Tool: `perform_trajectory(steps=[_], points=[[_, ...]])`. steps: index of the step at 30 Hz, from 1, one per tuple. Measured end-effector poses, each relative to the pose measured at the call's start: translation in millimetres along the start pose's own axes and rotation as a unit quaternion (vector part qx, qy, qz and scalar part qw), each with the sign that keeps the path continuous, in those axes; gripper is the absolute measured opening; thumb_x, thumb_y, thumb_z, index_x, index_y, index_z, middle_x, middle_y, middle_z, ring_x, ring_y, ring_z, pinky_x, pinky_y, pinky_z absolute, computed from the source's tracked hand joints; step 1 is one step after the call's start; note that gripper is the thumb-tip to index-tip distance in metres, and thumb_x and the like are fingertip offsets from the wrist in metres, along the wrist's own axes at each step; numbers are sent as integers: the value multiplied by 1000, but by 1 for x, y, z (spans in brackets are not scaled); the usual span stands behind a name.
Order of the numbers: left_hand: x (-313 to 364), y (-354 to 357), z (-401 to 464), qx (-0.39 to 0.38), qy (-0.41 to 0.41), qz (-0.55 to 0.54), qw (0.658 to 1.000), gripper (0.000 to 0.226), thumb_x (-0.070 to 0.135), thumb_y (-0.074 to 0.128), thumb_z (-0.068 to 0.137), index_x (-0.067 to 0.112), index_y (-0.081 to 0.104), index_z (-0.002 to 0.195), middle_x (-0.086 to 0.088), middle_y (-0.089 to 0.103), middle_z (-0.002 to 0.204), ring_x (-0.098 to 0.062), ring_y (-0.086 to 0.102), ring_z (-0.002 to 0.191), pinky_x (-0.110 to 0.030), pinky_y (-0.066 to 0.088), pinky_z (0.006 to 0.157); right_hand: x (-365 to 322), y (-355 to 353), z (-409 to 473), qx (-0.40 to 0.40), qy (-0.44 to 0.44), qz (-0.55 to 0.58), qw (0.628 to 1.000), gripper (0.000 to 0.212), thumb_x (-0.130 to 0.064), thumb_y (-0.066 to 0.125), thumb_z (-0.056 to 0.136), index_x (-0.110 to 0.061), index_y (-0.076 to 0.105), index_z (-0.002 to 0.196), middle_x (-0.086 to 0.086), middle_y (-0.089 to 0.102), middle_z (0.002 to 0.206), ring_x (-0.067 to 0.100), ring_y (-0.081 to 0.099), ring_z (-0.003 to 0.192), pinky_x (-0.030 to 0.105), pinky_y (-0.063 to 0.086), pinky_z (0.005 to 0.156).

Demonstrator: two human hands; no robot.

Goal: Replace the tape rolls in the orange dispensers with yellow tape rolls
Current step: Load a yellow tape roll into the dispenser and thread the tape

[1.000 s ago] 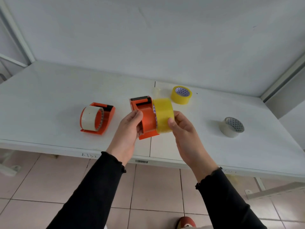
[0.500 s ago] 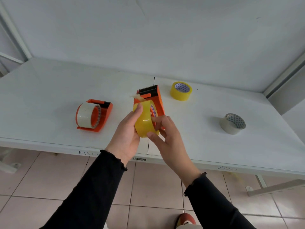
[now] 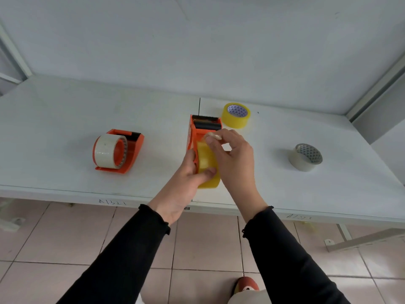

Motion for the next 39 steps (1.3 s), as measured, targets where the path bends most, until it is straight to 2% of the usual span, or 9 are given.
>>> perform_trajectory(steps=[4,8,11,15,21,23,28,34,39], points=[[2,-5,-1,54,-12,-54,997,35,29,65,93,16,60,126,-5,74,106,-14,72,86,-28,55,73,-9,-7,-9,13,0,76,997,13,-20,66,94,-12,75,89,8,71,85,24,63,84,44,52,75],[9,-11,-3,87,13,4,996,30,38,69,90,16,69,110,-2,74,85,-14,69,73,-20,52,63,-3,-8,-10,3,56,187,981,15,-7,63,95,-8,70,83,5,72,78,19,62,71,40,55,71],[7,-8,-5,85,20,38,995,28,33,71,89,22,66,114,0,77,94,-13,73,82,-22,53,68,30,-18,-5,27,178,263,948,12,-3,59,94,-4,61,83,5,69,68,21,58,62,36,57,60],[4,0,-6,64,33,104,992,45,35,75,85,30,57,126,4,74,110,-13,71,100,-30,56,86,60,-29,-2,50,249,240,937,15,-3,57,94,-7,53,80,7,60,64,18,57,51,33,58,53],[-3,17,-10,-3,8,139,990,50,29,78,83,27,55,128,11,71,104,-1,69,90,-21,53,77,44,-64,20,135,111,110,978,23,-17,61,89,-19,48,71,11,55,63,18,52,58,38,46,53],[-7,25,-12,-36,-7,140,990,51,26,78,83,28,55,128,11,70,104,-2,69,90,-21,53,76,40,-70,26,140,91,93,981,24,-18,62,89,-22,50,69,3,55,61,17,50,60,38,43,60],[-20,32,-14,-104,-80,132,983,39,28,78,83,27,60,118,-3,72,102,-15,72,88,-27,59,76,45,-82,38,125,106,171,972,19,-9,57,98,-16,54,80,0,62,63,15,58,54,25,45,49],[-21,28,-15,-129,-110,125,978,32,49,72,79,18,68,84,-3,72,73,-14,67,69,-25,54,71,50,-100,48,152,121,234,953,17,-9,54,99,-16,54,84,2,63,64,13,64,50,23,48,45],[-21,19,-19,-140,-105,132,976,36,51,71,74,18,70,88,-5,74,78,-15,69,74,-22,56,72,79,-134,51,211,176,312,910,18,-11,53,101,-18,50,85,3,60,65,11,64,51,22,51,50]])
Point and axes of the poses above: each hand's wrist, its own z-axis towards the middle knuckle, its own y-axis out of the palm, x = y × z, the point moved 9 cm from there along z, towards the middle knuckle
